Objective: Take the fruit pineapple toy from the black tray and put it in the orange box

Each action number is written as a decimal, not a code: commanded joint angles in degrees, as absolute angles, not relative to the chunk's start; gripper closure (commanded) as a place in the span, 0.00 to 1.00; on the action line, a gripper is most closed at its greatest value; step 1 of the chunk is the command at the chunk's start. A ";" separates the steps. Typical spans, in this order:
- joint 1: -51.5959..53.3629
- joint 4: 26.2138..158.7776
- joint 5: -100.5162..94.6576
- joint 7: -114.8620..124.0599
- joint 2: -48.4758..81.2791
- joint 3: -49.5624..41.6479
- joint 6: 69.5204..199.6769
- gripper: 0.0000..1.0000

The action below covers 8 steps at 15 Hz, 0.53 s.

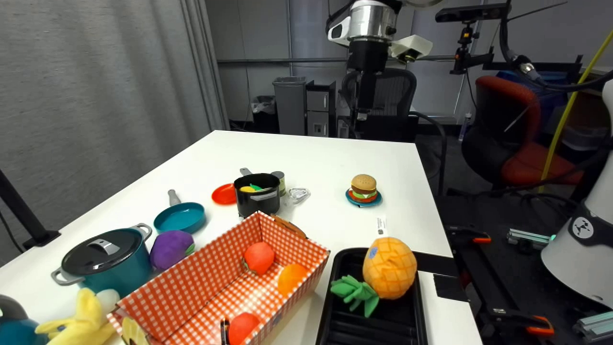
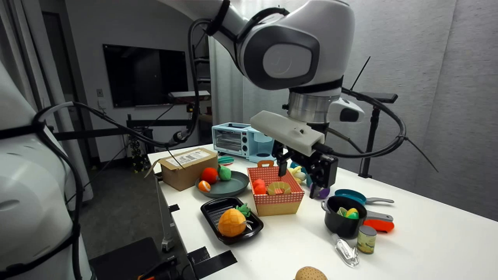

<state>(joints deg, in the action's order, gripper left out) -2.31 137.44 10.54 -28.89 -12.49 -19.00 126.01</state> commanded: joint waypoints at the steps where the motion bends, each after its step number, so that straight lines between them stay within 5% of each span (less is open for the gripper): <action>1: -3.82 138.69 9.61 -30.25 -9.86 -16.61 124.82 0.00; 8: -3.96 142.14 4.49 -28.81 -4.64 -12.38 123.52 0.00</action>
<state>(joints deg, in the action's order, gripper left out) -2.55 141.71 6.88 -29.01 -6.00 -14.53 124.90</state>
